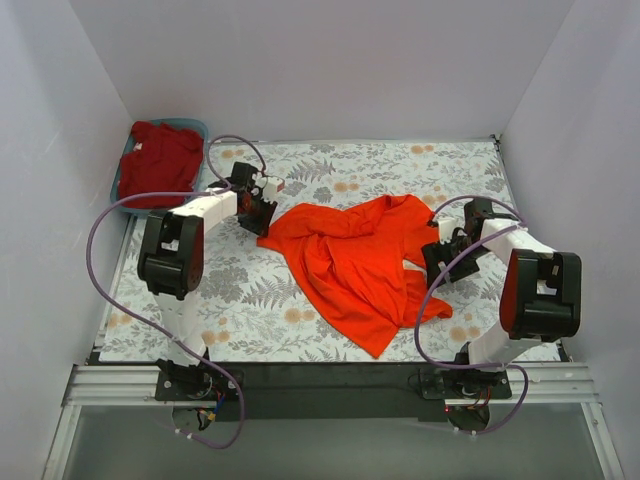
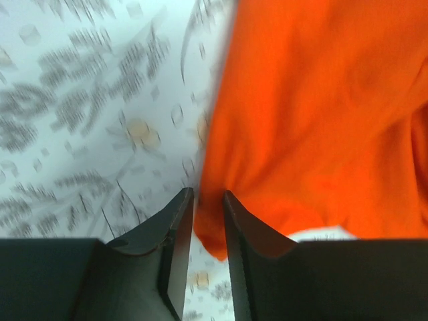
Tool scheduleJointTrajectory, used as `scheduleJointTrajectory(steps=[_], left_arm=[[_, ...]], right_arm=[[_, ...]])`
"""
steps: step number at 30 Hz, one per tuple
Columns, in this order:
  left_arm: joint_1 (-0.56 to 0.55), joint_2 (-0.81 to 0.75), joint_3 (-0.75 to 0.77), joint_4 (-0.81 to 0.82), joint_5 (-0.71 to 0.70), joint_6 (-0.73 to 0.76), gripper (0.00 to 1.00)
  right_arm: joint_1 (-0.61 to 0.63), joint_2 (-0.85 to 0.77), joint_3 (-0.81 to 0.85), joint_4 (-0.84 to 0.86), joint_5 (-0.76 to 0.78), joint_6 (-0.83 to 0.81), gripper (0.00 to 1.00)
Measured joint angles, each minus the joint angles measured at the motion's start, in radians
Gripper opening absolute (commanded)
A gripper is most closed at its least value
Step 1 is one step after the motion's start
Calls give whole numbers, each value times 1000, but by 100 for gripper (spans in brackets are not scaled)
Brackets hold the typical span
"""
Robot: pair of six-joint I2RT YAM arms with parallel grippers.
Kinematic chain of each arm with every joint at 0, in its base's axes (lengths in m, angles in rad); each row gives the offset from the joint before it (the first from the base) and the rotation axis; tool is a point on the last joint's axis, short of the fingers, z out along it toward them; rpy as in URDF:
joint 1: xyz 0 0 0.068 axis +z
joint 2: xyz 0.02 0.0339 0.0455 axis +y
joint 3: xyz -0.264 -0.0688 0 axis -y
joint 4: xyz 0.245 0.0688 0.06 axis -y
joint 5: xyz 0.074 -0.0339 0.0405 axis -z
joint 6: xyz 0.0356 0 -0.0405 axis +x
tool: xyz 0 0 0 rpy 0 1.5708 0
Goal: Fold and stack the t-shirts
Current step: Flatten the tshirt out
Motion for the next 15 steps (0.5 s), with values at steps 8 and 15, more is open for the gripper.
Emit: scheduleJointTrajectory(steps=[8, 15], left_arm=[[37, -42, -46, -40, -2, 11, 37], [50, -15, 16, -120, 11, 1, 61]], right_arm=[[-15, 64, 119, -26, 10, -13, 88], [-66, 217, 432, 17, 17, 22, 89]])
